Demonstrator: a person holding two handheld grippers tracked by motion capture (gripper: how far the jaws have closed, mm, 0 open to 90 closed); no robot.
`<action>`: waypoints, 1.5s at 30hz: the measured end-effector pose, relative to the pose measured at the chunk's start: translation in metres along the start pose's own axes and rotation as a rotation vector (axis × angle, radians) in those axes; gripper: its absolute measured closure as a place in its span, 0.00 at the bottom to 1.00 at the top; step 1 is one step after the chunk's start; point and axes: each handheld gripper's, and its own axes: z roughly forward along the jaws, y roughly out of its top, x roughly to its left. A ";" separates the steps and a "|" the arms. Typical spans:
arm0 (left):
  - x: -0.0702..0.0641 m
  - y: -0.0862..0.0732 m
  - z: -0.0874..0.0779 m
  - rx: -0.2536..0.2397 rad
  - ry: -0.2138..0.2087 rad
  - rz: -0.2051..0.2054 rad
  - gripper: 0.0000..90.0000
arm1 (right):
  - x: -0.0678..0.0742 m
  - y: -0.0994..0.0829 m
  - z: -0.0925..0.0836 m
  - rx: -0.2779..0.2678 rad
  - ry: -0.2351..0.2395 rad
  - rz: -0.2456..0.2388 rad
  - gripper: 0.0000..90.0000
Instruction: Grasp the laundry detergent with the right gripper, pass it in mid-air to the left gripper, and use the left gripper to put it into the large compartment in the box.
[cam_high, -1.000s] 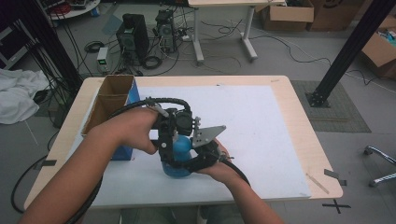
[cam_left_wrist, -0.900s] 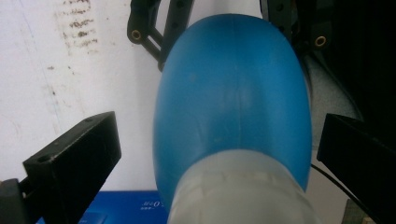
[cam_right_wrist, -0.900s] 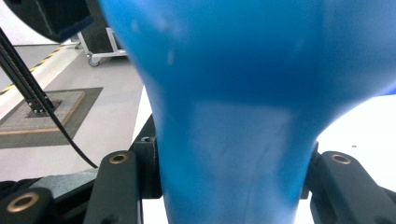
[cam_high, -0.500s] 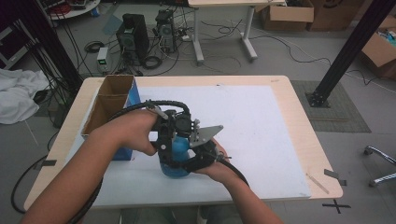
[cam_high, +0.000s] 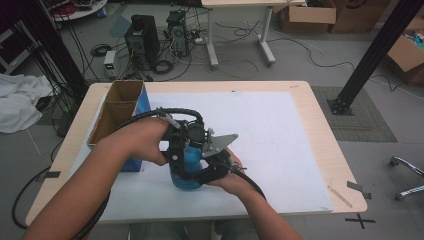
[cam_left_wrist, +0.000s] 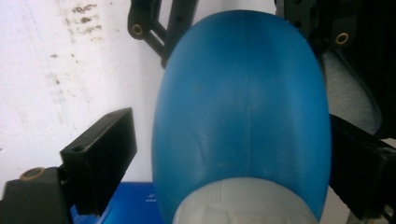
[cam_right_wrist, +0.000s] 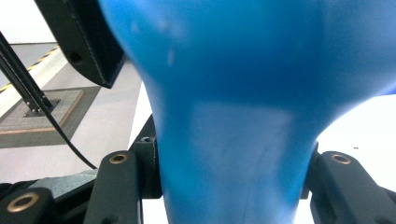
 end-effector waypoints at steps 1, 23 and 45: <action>0.000 0.000 0.000 0.004 0.000 0.003 0.20 | 0.000 0.000 0.000 -0.002 -0.001 0.003 0.51; -0.001 0.003 0.000 0.014 0.003 0.012 0.37 | 0.001 -0.001 -0.001 -0.014 -0.002 0.016 0.51; -0.005 0.009 -0.001 0.053 -0.004 -0.002 0.43 | 0.001 -0.001 0.000 -0.003 -0.015 -0.025 0.50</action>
